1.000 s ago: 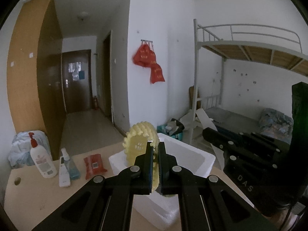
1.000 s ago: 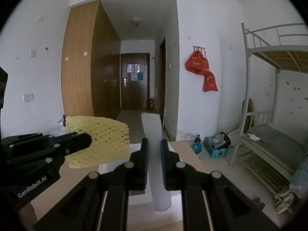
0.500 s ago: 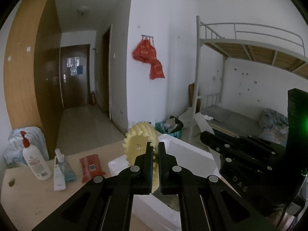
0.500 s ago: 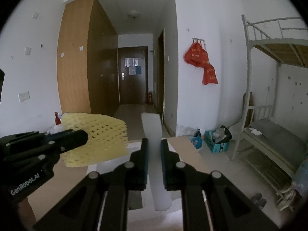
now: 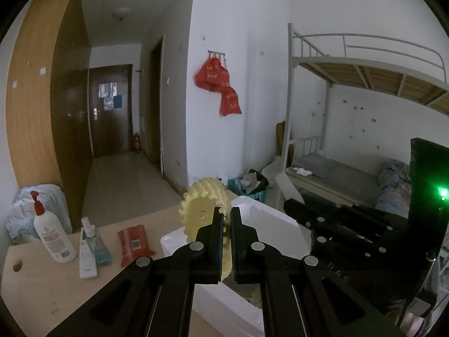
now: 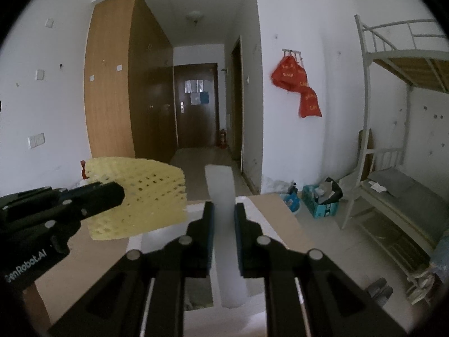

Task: Organize soft objects
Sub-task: 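Open the right gripper to drop the foam tube into the box, then lower the left gripper into the box and open it to release the sponge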

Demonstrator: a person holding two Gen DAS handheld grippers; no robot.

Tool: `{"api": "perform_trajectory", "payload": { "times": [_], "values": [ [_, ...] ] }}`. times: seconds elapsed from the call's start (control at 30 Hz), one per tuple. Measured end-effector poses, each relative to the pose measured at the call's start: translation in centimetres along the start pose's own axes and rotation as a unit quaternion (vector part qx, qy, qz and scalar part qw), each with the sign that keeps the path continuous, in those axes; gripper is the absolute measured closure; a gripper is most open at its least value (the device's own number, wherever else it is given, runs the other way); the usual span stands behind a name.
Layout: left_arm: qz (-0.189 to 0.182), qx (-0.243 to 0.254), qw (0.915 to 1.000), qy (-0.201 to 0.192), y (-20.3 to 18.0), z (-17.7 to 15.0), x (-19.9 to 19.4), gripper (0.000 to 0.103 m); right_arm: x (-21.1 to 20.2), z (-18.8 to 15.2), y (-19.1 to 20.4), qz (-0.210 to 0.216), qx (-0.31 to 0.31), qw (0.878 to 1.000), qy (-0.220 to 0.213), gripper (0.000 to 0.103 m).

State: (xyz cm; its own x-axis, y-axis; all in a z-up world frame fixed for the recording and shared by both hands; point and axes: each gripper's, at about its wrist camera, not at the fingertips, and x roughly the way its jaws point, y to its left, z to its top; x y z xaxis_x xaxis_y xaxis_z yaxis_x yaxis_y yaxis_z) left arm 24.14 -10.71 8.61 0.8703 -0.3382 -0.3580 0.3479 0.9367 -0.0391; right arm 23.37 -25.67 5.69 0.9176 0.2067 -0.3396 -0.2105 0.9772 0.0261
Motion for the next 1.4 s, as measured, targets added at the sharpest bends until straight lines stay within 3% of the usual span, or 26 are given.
{"api": "perform_trajectory", "payload": {
  "times": [0.23,0.27,0.37,0.4,0.77,0.97,1.4],
  "values": [
    [0.000,0.000,1.0000,0.000,0.0,0.0,0.0,0.098,-0.2,0.0,0.2,-0.002,-0.002,1.000,-0.003,0.077],
    [0.000,0.000,1.0000,-0.001,0.0,-0.1,0.0,0.098,-0.2,-0.1,0.2,-0.001,-0.002,1.000,-0.004,0.072],
    [0.000,0.001,1.0000,-0.002,0.2,-0.2,0.0,0.098,-0.4,-0.2,0.5,-0.007,-0.001,1.000,-0.010,0.038],
    [-0.001,0.002,1.0000,-0.002,0.1,-0.2,0.0,0.098,-0.6,-0.2,0.5,-0.011,-0.001,1.000,-0.017,0.034],
    [0.001,0.003,1.0000,-0.003,0.1,-0.2,-0.1,0.098,-0.1,0.1,0.2,-0.013,0.001,1.000,-0.011,0.033],
    [-0.001,0.004,1.0000,-0.001,0.2,-0.3,-0.2,0.098,-0.6,-0.1,-0.4,-0.028,0.006,0.999,-0.018,0.018],
    [-0.022,0.015,0.9996,0.007,-1.7,-0.2,0.6,0.098,-3.2,-1.2,-3.6,-0.077,0.033,0.996,-0.033,0.006]
  ]
}}
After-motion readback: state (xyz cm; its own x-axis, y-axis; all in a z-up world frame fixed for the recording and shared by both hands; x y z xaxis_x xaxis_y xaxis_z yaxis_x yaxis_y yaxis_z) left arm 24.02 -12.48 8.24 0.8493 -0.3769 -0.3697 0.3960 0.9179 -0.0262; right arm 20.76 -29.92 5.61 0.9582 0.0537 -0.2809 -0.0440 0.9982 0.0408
